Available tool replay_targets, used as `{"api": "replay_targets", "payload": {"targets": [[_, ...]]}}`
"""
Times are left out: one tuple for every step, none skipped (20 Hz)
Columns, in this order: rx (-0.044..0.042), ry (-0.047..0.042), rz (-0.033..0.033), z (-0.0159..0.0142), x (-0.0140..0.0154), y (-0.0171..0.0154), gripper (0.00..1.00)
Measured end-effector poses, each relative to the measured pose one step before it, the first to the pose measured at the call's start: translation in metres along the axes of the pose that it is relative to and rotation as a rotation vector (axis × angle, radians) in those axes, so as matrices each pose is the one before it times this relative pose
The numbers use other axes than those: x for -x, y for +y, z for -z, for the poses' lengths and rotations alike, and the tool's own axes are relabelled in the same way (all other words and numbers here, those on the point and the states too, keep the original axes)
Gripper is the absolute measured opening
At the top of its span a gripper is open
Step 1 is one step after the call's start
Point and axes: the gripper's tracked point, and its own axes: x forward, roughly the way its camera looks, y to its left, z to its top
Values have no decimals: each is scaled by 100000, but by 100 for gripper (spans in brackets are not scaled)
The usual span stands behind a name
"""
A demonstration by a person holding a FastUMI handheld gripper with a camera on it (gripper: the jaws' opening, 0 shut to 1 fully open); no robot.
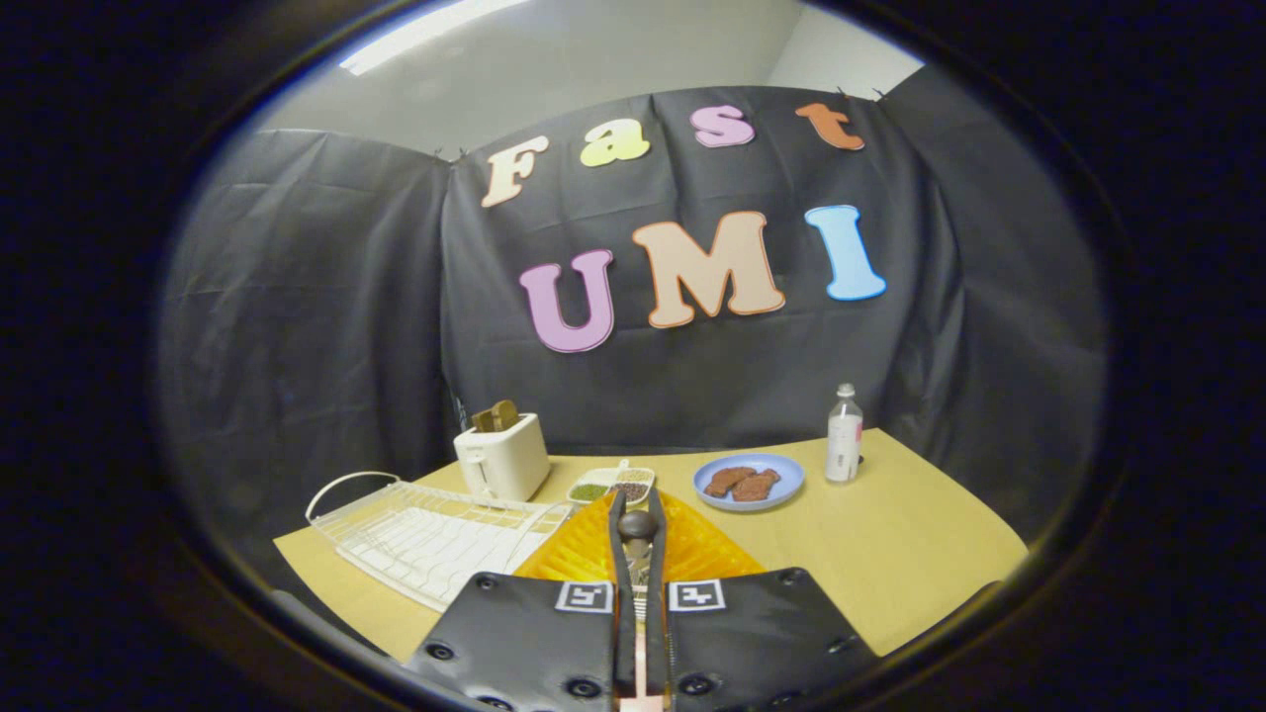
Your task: Take the plate from the dish rack, then take the spoon from the basket and place it into the plate.
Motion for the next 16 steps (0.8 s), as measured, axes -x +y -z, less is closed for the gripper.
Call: {"api": "replay_targets", "payload": {"targets": [[451,792,-1065,424,725,86,7],[500,657,-1291,440,681,144,6],[-24,530,-691,594,646,86,6],[-17,966,-946,763,494,26,6],[-249,1296,-1286,889,507,144,6],[-529,1446,-1740,940,403,198,6],[-1078,1724,-1893,1045,368,249,7],[-1305,1855,-2049,972,356,134,7],[-806,1599,-1929,992,215,137,7],[-293,1225,-996,835,164,-136,7],[81,795,-323,735,112,-364,7],[291,775,-195,637,14,-350,7],[-219,866,163,717,105,-256,7],[-571,828,252,562,83,-365,7],[-490,779,-164,463,87,-147,7],[-753,-1480,-593,-129,491,-56,7]]}}
